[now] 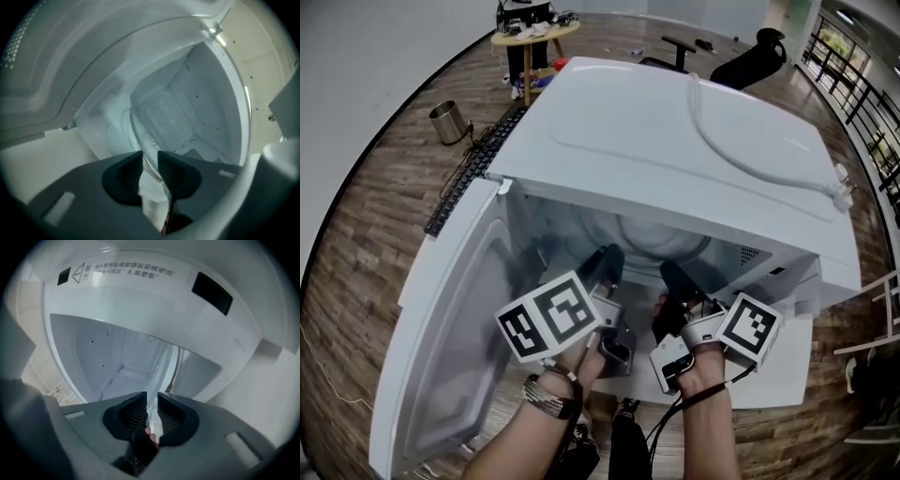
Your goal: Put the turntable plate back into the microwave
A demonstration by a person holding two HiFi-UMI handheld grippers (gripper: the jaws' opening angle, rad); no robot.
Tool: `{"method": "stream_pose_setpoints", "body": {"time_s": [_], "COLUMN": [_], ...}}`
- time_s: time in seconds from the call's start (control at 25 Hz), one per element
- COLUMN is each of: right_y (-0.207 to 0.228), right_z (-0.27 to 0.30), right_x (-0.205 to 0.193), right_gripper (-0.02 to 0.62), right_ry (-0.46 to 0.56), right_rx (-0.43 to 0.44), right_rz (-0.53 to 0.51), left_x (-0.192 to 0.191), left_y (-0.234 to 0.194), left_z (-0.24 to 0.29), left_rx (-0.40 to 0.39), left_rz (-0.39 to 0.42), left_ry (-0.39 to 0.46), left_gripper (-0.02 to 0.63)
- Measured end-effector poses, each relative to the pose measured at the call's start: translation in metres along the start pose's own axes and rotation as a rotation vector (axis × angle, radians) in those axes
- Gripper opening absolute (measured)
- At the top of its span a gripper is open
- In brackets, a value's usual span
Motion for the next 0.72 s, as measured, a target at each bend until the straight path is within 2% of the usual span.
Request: {"method": "stream_pose_setpoints", "body": {"time_s": [0.12,0.28,0.52,0.72], "right_y": [-0.0006,-0.0021,-0.0012,-0.0018], "right_z": [0.0005,-0.0003,-0.0021,0.0009], "right_x": [-0.0019,-0.0031,-0.0033,-0.0070], "right_gripper": [0.077,0.077,0.077,0.077], "right_ry": [-0.006,-0.015,-0.017,-0.016], "right_rx": [0.006,0.009,0.032,0.035], "right_rz": [0.010,0.004,-0.006,0.011], "left_x": [0.0007,-0.0001,-0.0010,0.0004], "left_y": [0.0016,0.0013,0.0041,0.0040], "left_z": [0.0014,-0.0002,0.0019,0.0015], "left_rx": [0.001,0.006,0.016,0.019], "left_rz": [0.025,0.039,0.124,0.150], "left_ry": [-0.031,-0.028,-0.068,-0.104], "left_gripper": [0.086,0.092,0.117,0.135]}}
Point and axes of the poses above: the fingertips, and each gripper's own axes: z forward along the fingers, y to its right, x out of its top, the point moved 9 cm from there along -z, backward along the fingers, and after that the axes turned 9 degrees about -z, right-handed, at the moved point
